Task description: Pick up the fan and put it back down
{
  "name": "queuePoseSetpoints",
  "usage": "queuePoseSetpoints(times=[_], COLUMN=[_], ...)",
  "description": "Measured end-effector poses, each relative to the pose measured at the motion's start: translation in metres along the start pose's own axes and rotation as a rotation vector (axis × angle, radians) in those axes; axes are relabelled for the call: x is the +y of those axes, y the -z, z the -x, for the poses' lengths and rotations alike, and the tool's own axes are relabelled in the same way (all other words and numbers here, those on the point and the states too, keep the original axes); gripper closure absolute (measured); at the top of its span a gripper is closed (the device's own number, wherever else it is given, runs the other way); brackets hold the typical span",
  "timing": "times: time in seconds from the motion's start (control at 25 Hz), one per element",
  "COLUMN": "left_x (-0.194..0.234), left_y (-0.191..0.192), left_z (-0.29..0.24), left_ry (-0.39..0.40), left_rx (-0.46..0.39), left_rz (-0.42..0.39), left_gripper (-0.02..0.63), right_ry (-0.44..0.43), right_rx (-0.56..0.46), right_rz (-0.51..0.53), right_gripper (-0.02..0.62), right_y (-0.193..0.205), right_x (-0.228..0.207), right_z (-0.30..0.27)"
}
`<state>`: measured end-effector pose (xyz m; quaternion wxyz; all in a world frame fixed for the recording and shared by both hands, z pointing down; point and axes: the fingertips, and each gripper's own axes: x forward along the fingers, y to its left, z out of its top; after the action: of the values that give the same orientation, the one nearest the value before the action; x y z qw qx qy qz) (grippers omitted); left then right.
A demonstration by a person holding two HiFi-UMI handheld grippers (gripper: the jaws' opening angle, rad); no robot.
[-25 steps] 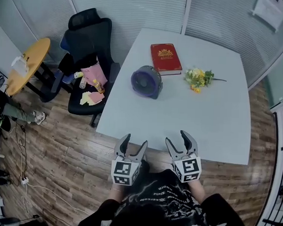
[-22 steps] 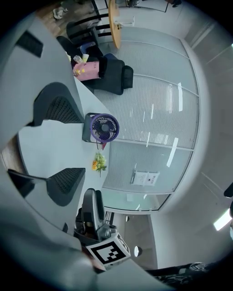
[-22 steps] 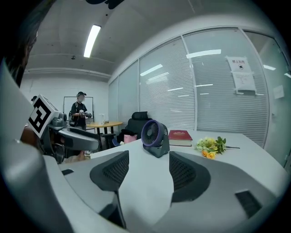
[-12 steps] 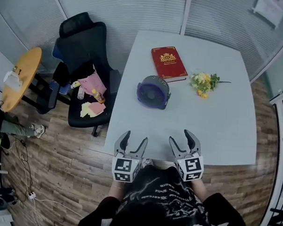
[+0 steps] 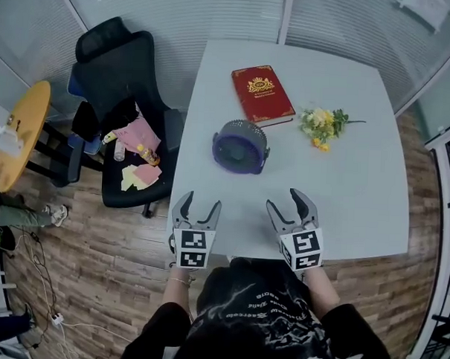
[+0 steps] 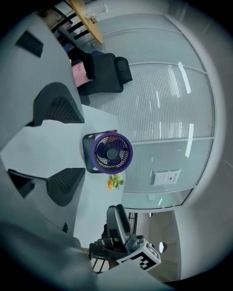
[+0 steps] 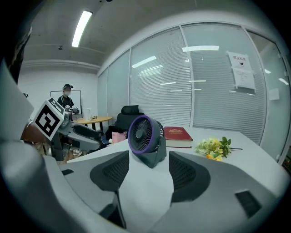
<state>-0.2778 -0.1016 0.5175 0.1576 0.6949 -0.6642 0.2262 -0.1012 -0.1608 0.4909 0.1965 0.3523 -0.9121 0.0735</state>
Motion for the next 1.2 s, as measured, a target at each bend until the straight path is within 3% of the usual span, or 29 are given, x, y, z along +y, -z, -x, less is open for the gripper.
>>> queuePoseSetpoints(times=[0.16,0.4,0.68,0.88,1.08,1.2], left_x=[0.016,0.039,0.063,0.066,0.068,0.073], left_y=[-0.006,-0.015,-0.003,-0.008,-0.008,-0.003], left_z=[-0.028,-0.060,-0.102,-0.129,-0.156,-0.168], left_ry=[-0.017,-0.038,-0.049,0.026,0.078,0.096], left_rx=[0.048,0.067,0.130,0.116,0.126,0.136], left_rz=[-0.032,0.036,-0.038,-0.036,-0.117,-0.109], left_gripper=[0.278,0.278,0.278,0.278,0.278,0.279], right_ry=[0.004,-0.015,-0.029,-0.029,-0.026,-0.017], right_rx=[0.031,0.100,0.167,0.202,0.223,0.239], right_rz=[0.029,0.036,0.013,-0.012,-0.028,-0.070], right_gripper=[0.334,0.336,0.339,0.336,0.333,0.334], right_y=[-0.004,0.005,0.020,0.026,0.032,0.039], right_x=[-0.018,-0.030,-0.039,-0.048,-0.055,-0.057], right_z=[-0.025,-0.060,-0.103,-0.126,-0.145,-0.155])
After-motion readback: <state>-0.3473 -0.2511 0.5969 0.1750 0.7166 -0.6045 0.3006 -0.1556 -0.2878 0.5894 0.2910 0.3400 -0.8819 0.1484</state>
